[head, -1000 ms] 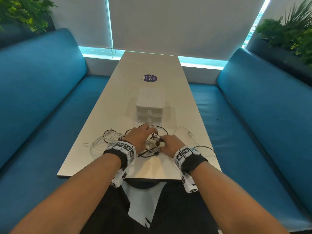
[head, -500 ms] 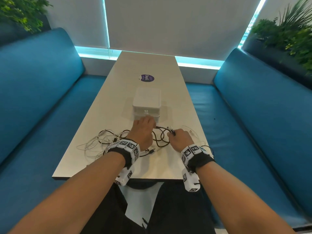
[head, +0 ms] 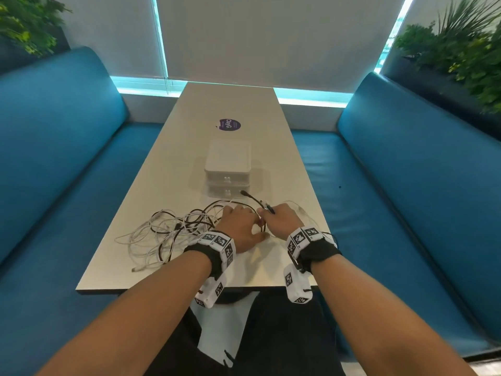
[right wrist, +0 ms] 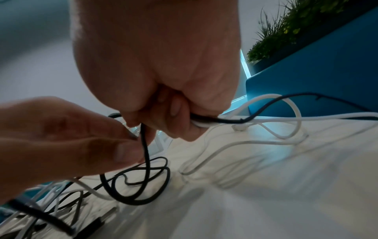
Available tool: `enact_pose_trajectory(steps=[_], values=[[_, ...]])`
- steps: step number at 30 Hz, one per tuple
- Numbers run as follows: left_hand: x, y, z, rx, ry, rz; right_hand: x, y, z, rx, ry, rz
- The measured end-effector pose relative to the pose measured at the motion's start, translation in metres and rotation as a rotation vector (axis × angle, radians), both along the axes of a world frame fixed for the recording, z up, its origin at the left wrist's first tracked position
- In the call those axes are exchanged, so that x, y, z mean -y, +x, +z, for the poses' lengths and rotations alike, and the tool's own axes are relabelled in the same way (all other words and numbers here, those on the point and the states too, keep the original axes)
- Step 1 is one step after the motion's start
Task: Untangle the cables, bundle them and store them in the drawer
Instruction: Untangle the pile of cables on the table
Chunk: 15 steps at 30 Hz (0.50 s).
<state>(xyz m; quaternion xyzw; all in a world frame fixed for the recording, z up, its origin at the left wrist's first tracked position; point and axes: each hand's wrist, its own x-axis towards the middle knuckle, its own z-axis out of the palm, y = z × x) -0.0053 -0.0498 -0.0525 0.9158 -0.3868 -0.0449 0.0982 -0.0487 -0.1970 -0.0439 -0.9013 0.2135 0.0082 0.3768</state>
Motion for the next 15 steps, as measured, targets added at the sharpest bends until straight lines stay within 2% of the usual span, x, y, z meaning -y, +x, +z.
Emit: enact_pose_trajectory(steps=[4,9,15], values=[[0.001,-0.004,-0.003,-0.107,-0.042,0.068,0.0,0.002,-0.009,-0.012,0.076,0.006],[0.002,-0.005,-0.009,-0.107,0.086,0.038,-0.003,0.002,-0.008,-0.022,0.069,0.012],[-0.002,-0.006,-0.01,0.022,0.052,0.091,-0.009,0.003,0.0,-0.015,0.117,0.015]])
